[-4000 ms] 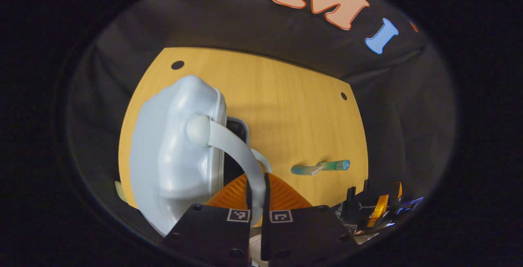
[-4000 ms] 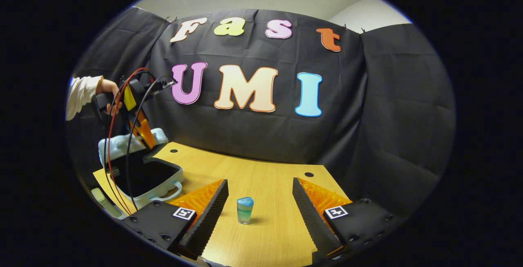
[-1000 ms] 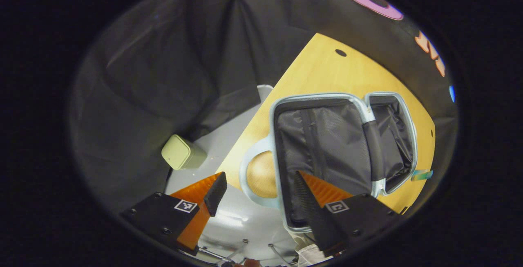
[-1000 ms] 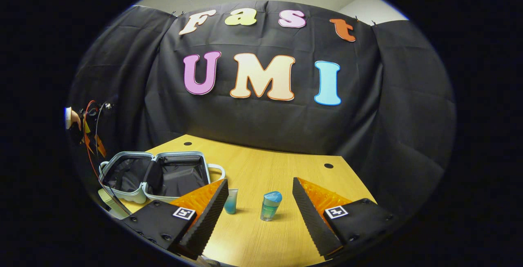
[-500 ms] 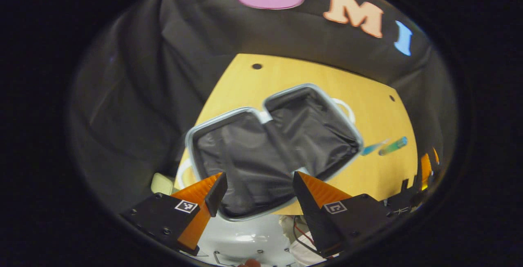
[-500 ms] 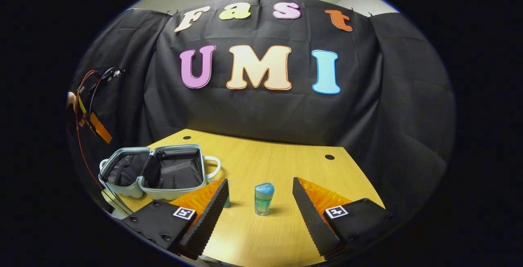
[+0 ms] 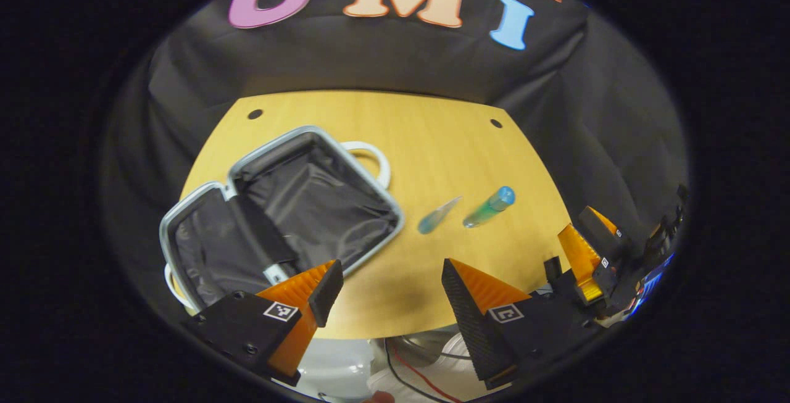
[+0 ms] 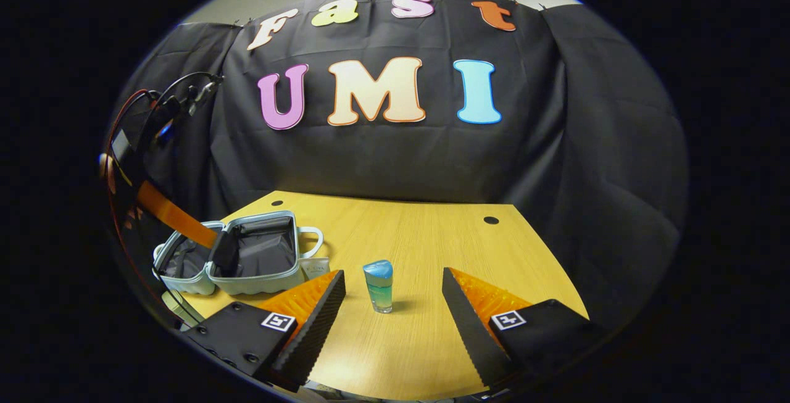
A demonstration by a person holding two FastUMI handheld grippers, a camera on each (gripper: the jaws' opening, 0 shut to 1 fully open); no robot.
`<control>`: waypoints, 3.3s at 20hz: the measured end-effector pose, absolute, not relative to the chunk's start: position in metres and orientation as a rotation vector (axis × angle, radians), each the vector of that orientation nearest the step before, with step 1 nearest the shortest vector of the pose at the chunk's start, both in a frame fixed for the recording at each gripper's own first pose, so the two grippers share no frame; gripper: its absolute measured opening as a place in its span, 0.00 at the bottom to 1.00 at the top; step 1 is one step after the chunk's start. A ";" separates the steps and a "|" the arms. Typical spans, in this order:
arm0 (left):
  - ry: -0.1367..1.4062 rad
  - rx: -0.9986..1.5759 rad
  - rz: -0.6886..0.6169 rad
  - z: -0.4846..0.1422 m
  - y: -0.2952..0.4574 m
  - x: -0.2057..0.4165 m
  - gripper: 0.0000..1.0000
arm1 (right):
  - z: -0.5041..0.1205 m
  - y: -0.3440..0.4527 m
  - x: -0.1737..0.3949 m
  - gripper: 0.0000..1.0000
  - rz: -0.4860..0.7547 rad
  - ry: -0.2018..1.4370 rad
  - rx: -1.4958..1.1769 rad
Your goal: First open the suitcase, pack the skin care products into it, and then close the suitcase.
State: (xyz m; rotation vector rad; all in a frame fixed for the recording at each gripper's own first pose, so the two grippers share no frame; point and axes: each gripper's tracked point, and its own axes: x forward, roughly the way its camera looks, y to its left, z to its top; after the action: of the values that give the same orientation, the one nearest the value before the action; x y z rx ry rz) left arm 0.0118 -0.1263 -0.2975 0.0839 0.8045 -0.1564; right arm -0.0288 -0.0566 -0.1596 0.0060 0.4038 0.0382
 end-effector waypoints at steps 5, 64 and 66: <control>0.783 0.073 -0.204 -0.342 -0.181 0.043 0.95 | -0.174 -0.093 -0.035 0.99 0.002 0.446 0.025; 1.023 -0.309 0.133 -0.369 -0.018 0.077 0.39 | -0.361 0.001 0.075 0.43 0.325 0.713 0.035; 1.073 -0.292 0.130 -0.383 -0.012 0.076 0.39 | -0.354 0.001 0.071 0.46 0.331 0.726 0.041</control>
State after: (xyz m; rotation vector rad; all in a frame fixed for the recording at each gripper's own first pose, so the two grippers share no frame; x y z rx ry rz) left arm 0.0765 -0.0122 -0.3830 -0.2925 1.0725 0.1298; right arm 0.0707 0.0005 -0.3542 0.0406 0.7260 0.3309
